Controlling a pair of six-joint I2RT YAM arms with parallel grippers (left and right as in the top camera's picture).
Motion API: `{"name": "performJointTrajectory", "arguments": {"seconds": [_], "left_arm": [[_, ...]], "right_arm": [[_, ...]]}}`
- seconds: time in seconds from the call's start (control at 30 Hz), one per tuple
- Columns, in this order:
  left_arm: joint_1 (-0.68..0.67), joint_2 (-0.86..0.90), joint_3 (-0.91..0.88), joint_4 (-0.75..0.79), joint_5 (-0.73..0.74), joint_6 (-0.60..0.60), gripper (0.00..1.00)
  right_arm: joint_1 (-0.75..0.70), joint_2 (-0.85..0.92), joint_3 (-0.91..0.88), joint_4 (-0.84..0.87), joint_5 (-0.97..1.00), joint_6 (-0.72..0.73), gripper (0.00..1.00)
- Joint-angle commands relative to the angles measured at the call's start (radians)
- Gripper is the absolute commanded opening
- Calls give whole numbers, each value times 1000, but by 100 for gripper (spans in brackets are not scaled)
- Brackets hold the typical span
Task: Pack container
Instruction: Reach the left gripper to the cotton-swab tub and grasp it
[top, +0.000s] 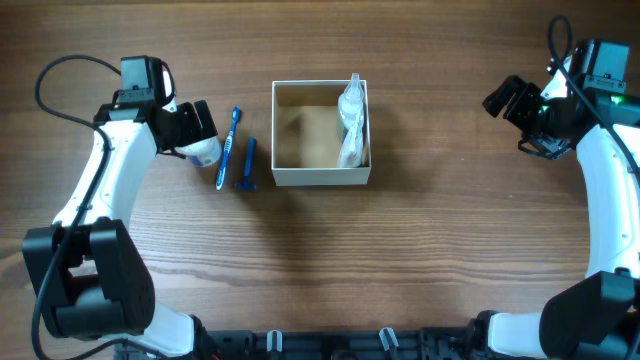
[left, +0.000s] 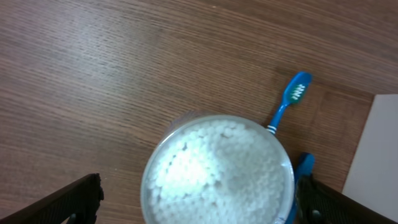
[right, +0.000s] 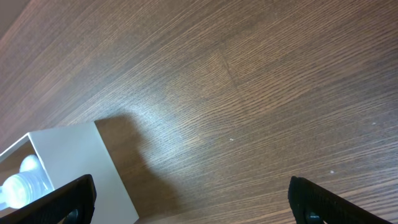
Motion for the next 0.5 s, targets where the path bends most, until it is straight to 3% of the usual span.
{"name": "performJointTrajectory", "arguments": {"seconds": [0.0,0.2,0.47], "left_arm": [[-1,0,13,16,43,66,99],[-18,42,13,35,42,66,99],[-31,105,13,45,22,65,91]], "right_arm": [[-3,11,5,4,10,-9,100],[-3,11,5,4,10,-9,100],[-3,11,5,3,10,-9,100]]}}
